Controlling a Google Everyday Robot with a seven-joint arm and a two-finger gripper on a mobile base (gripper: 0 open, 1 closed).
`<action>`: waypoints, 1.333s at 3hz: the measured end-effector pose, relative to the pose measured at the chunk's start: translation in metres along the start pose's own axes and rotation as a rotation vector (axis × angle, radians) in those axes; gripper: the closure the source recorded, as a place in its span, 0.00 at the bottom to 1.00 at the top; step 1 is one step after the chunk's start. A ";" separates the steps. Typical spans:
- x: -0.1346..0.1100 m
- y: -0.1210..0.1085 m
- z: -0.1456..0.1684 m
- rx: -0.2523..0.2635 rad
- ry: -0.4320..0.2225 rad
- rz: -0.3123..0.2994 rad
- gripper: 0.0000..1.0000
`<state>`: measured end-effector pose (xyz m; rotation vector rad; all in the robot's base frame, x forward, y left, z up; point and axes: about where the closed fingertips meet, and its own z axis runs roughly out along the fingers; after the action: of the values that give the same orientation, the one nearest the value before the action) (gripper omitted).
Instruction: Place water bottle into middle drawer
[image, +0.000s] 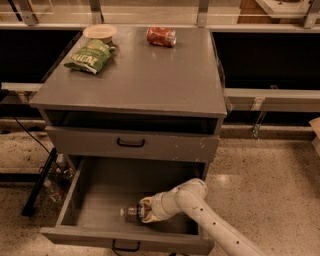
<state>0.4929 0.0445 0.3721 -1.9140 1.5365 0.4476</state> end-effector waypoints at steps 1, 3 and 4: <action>0.000 0.000 0.000 0.000 0.000 0.000 0.59; 0.000 0.000 0.000 0.000 0.000 0.000 0.12; 0.000 0.000 0.000 0.000 0.000 0.000 0.00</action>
Offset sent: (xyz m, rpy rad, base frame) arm 0.0000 0.0000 0.0000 0.0000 0.0000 0.0000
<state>0.4928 0.0446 0.3719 -1.9142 1.5368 0.4479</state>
